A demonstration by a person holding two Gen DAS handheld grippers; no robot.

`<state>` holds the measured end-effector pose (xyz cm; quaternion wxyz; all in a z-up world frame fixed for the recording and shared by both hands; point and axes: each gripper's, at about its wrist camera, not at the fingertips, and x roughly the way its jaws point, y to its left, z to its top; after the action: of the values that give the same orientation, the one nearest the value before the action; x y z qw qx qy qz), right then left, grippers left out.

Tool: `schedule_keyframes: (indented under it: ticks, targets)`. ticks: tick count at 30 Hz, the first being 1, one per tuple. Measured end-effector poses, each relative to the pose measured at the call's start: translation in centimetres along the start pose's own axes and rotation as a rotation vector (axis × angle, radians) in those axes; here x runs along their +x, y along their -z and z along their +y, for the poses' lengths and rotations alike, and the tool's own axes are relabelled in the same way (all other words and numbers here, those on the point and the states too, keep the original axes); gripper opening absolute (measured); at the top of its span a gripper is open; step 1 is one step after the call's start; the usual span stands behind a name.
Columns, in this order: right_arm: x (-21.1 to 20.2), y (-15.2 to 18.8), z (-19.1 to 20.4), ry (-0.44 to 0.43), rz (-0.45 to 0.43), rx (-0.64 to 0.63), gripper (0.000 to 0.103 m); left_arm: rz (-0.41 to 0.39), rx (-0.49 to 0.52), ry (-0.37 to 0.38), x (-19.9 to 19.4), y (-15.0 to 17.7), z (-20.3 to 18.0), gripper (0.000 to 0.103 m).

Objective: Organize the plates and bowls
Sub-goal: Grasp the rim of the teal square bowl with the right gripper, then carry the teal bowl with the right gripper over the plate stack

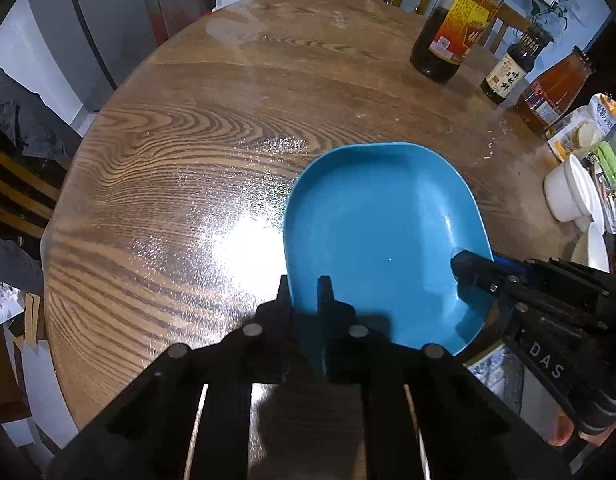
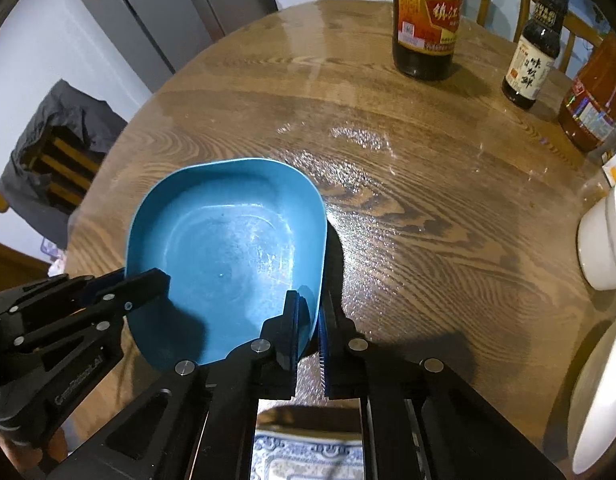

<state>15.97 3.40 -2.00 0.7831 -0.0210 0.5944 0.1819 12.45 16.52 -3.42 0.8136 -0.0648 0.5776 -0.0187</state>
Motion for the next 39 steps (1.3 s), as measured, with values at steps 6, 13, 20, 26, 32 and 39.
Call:
schedule_keyframes:
  ticks: [6,13,20,26,32,39]
  targets:
    - [-2.5,1.2,-1.0,-0.032,-0.023,0.011,0.01,-0.024,0.006,0.003,-2.0,1.2,-1.0,0.011]
    - [-4.5,3.4,-1.8,-0.052,-0.022,-0.017,0.01,-0.026,-0.007,-0.011,-3.4,3.4,-3.0,0.011]
    - [-6.2,6.3,-3.1,-0.07,-0.012,-0.05,0.01,-0.028,-0.023,-0.03,-4.3,6.2,-5.2,0.011]
    - [-7.0,9.0,-4.2,-0.078,0.008,-0.064,0.01,-0.02,-0.013,-0.051,-4.4,8.3,-7.4,0.011]
    - [-7.4,10.9,-4.8,-0.088,0.019,-0.067,0.01,-0.008,-0.016,-0.054,-4.1,10.2,-8.7,0.012]
    - [-7.7,12.3,-5.1,-0.092,0.031,-0.078,0.01,0.003,-0.002,-0.066,-4.1,11.4,-9.5,0.012]
